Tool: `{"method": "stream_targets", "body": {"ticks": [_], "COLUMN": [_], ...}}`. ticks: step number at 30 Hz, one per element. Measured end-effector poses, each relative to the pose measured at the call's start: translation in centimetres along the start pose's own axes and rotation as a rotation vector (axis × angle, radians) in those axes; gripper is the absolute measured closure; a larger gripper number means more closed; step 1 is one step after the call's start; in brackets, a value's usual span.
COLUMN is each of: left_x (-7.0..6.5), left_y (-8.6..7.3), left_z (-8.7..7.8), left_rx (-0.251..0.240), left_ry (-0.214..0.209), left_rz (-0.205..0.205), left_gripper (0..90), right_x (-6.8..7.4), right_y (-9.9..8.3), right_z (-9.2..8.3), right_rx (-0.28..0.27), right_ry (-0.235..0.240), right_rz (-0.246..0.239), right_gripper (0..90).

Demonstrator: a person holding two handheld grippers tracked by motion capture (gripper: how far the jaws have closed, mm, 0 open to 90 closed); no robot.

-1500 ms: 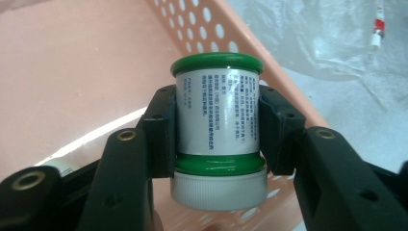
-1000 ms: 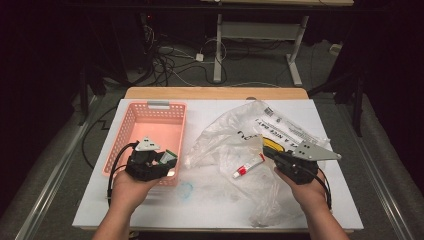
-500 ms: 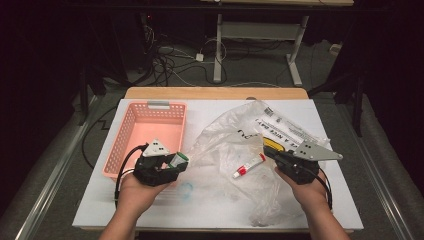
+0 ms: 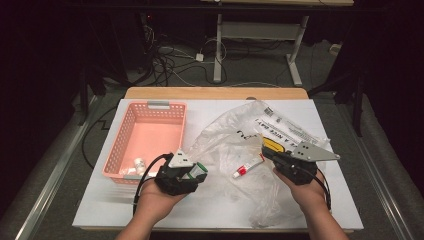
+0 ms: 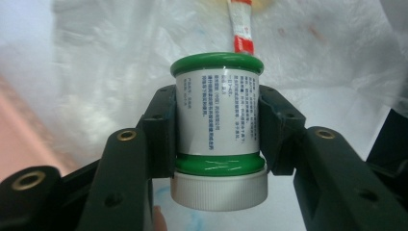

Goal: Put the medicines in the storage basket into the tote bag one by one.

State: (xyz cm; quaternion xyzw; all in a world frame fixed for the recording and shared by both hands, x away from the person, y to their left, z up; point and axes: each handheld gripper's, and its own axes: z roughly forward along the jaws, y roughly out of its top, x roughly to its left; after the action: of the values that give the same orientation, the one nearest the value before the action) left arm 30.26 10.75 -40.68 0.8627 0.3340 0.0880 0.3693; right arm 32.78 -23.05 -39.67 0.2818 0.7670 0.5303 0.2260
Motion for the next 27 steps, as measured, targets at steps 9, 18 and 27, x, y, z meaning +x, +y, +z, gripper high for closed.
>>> {"method": "stream_targets", "body": {"ticks": [9, 18, 27], "left_x": [-1.1, -2.1, -3.2], "left_y": [0.3, 1.5, 3.6], "left_z": [2.4, 4.5, 7.5], "left_rx": [0.044, 0.057, 0.039], "left_ry": [-0.025, -0.050, -0.061], "left_rz": [0.027, 0.041, 0.058], "left_gripper": [53.5, 53.5, 53.5], "right_x": [0.1, 0.2, 0.1], "right_y": [-0.1, 0.0, 0.1], "right_z": [0.1, 0.1, 0.0], "right_rx": [0.007, 0.004, -0.004], "right_ry": [0.000, 0.001, -0.002], "right_rz": [-0.008, -0.003, -0.002], "right_gripper": [90.0, 90.0, 90.0]}}
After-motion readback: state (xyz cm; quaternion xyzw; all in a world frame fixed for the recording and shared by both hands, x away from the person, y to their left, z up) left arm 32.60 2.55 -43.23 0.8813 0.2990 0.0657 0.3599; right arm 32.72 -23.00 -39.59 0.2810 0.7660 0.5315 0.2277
